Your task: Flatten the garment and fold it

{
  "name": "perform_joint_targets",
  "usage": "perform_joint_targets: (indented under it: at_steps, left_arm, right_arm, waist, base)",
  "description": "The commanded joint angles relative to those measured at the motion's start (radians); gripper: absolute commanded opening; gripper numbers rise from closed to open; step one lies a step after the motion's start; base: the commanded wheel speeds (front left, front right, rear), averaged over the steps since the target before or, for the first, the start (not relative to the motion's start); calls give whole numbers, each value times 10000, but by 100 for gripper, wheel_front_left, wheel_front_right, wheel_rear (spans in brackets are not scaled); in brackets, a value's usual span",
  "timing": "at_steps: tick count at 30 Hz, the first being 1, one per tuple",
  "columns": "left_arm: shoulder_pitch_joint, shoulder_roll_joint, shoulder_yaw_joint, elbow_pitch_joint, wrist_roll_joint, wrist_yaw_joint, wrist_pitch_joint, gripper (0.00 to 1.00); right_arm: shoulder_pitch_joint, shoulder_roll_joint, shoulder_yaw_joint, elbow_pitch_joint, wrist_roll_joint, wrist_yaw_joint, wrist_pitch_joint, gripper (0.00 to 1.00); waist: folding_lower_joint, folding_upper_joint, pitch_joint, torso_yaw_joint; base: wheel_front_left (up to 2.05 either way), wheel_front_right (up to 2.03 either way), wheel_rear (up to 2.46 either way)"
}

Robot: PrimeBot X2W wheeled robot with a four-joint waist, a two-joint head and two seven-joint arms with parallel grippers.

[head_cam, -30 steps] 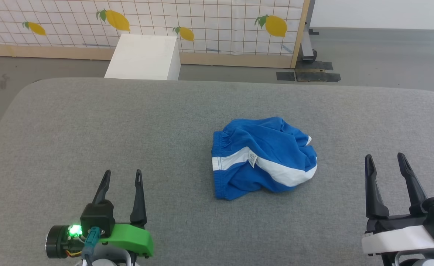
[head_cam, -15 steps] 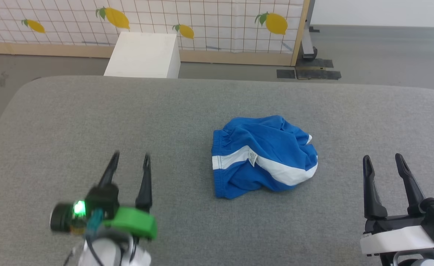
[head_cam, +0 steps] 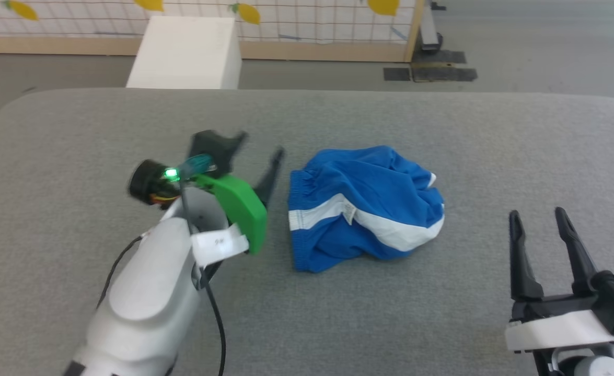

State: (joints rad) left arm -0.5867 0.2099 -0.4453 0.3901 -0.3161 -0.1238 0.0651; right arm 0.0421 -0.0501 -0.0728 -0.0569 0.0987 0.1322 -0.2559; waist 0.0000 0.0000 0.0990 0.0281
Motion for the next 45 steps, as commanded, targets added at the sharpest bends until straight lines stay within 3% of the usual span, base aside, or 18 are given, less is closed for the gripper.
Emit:
perform_joint_targets:
  at_steps: [1, 6, 11, 25, 26, 27, 33, 38, 45]
  left_arm:
    - [-388, 368, -513, 65, -615, -63, 443, 100]
    - [-1165, 1343, -2635, 139, -3017, -66, 2546, 100]
    - [-1760, 2023, -4374, 100, -4436, -67, 3974, 100]
    - [-2723, 2438, -6529, 1186, -5646, -68, 3715, 100]
    - [-2770, 2435, -6639, 1207, -5715, -68, 3592, 72]
    - [-2809, 2433, -6658, 1234, -5764, -68, 3389, 0]
    - [-2996, 2596, -7180, 1162, -5777, -68, 2274, 0]
    - [-2395, 3171, -6692, 491, -6169, 21, 760, 0]
    - [-348, 4516, -6489, -637, -6508, 1162, -141, 0]
  right_arm:
    - [-205, -1, 105, 36, 77, -15, -59, 100]
    - [-455, -1, 148, 50, 110, -15, -59, 100]
    - [-688, -1, 130, 25, 89, -15, -59, 100]
    - [-983, -1, 174, 27, 198, -15, -59, 100]
    - [-984, -1, 163, 14, 200, -15, -59, 100]
    - [-979, -1, 155, 1, 198, -15, -59, 100]
    - [-863, -1, 134, 23, 170, -15, -59, 100]
    - [-620, -1, 48, 66, 201, -15, -59, 100]
    - [-343, -1, 100, 99, 173, -15, -59, 100]
  waist:
    - [0, 0, 128, -266]
    - [0, 0, 309, -638]
    - [0, 0, 615, -963]
    - [0, 0, 1232, -1479]
    - [0, 0, 1236, -1471]
    - [0, 0, 1238, -1460]
    - [0, 0, 1008, -1200]
    - [0, 0, 636, -809]
    - [0, 0, 338, -182]
  base:
    - [0, 0, 0]
    - [0, 0, 0]
    - [0, 0, 0]
    - [0, 0, 0]
    - [0, 0, 0]
    - [0, 0, 0]
    - [0, 0, 0]
    - [0, 0, 0]
    - [0, 0, 0]
